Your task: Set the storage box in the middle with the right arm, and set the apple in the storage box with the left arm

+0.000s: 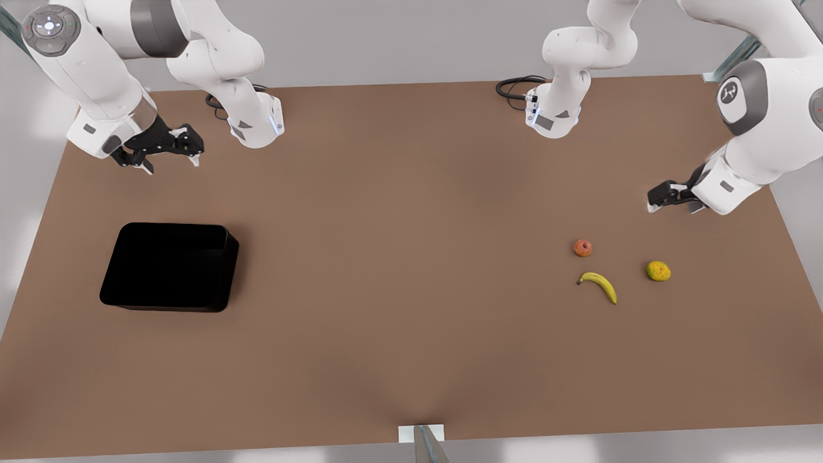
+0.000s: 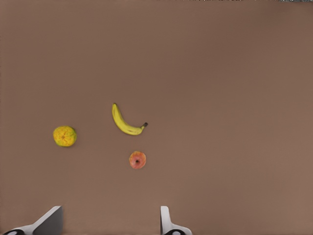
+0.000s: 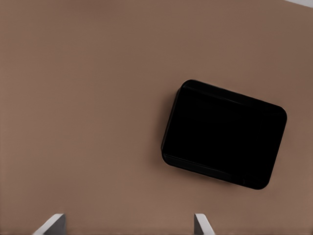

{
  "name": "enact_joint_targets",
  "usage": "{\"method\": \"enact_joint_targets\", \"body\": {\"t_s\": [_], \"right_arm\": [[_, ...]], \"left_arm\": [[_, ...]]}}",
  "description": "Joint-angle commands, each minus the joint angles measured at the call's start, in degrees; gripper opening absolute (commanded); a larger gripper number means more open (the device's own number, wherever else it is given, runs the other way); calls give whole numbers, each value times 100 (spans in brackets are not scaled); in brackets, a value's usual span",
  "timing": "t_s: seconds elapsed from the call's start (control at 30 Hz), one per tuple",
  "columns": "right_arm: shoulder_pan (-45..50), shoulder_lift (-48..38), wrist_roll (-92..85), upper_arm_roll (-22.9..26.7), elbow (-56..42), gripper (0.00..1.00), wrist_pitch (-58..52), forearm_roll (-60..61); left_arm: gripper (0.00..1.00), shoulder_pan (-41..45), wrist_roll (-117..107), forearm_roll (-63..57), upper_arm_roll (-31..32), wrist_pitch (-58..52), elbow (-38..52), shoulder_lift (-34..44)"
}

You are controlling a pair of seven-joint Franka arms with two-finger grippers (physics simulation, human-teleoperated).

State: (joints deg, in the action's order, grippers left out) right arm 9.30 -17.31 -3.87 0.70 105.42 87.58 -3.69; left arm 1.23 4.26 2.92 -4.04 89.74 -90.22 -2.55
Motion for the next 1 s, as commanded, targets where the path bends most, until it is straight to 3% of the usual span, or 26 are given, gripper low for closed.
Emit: {"method": "enact_joint_targets", "body": {"t_s": [0.0,0.17,0.3,0.37,0.47,0.6,0.7,0.97], "right_arm": [[-16,0,0,1,13,100,-4,0],[-69,35,9,132,49,100,-48,0],[-69,667,-1028,1459,75,100,251,-9],[-104,1080,-1292,1846,93,100,435,-202],[-736,1775,-1336,1873,172,100,734,-149],[-1396,2135,-1547,1873,444,100,1393,202],[-1686,2592,-1556,1882,558,100,1833,202],[-1897,3454,-1643,1873,506,100,2650,307]], "left_arm": [[100,26,-4,-2,0,-1,13,0],[100,35,-951,86,-18,-457,30,-237],[100,26,-4644,1844,-27,-212,30,-966],[100,18,-5637,2634,-27,139,-163,-1230],[100,18,-6059,4471,-378,878,-1402,-1239],[100,79,-6279,5517,-370,1818,-3019,-641],[100,141,-6235,6238,-378,2574,-3450,-694],[100,132,-4847,7240,-870,2566,-4109,-1107]]}}
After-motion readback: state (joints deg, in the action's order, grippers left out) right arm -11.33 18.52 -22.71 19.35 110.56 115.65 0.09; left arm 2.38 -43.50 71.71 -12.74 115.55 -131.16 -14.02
